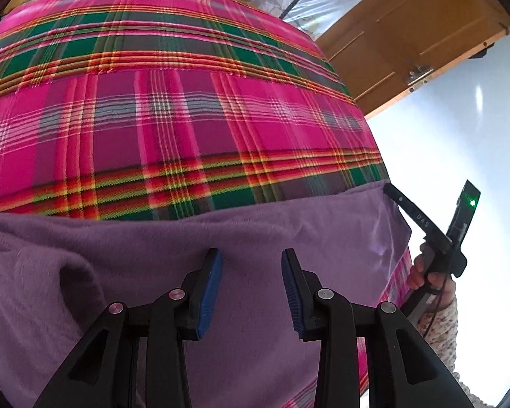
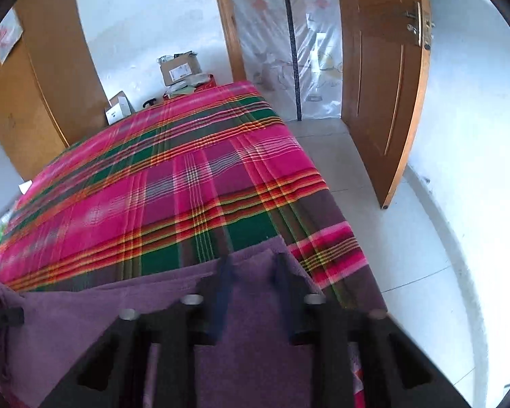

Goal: Fold clothes

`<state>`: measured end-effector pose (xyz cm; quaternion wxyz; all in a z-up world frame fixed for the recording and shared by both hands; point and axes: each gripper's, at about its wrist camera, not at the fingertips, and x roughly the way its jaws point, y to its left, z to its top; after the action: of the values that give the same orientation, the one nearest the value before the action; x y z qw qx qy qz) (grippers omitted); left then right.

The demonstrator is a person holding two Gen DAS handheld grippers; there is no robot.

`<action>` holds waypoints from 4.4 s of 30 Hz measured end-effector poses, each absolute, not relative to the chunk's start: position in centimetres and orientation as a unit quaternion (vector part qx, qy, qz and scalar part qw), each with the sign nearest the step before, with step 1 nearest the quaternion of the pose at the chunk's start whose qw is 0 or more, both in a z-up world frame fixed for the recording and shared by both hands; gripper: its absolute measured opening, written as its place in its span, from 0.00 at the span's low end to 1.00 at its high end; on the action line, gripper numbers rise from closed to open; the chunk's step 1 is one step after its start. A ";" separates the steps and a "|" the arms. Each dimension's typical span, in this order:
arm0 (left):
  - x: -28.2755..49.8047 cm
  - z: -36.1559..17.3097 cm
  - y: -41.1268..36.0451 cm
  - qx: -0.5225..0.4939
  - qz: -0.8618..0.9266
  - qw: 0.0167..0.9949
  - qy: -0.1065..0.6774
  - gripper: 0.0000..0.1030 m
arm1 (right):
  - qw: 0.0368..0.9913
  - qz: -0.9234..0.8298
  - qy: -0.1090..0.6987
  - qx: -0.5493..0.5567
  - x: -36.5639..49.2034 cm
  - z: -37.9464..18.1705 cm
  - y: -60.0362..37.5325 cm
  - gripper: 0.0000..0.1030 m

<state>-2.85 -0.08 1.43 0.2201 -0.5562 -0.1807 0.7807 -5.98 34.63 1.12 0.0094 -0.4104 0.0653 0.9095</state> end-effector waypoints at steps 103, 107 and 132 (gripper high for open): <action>1.6 1.6 5.2 -0.549 0.773 0.276 -0.159 0.40 | 0.030 0.927 0.026 -0.374 2.0 3.6 34.4 0.10; 1.8 1.7 4.8 -0.548 0.772 0.278 -0.163 0.40 | 0.012 0.936 0.014 -0.351 2.7 5.4 33.1 0.10; 4.3 4.7 -0.3 -0.505 0.789 0.289 -0.199 0.40 | -0.077 0.950 -0.052 -0.297 6.2 10.8 20.8 0.10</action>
<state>4.27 -0.27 4.71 0.2887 -0.5046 -0.1990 0.7890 6.17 20.76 10.85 -0.0766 -0.2974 -0.0522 0.9503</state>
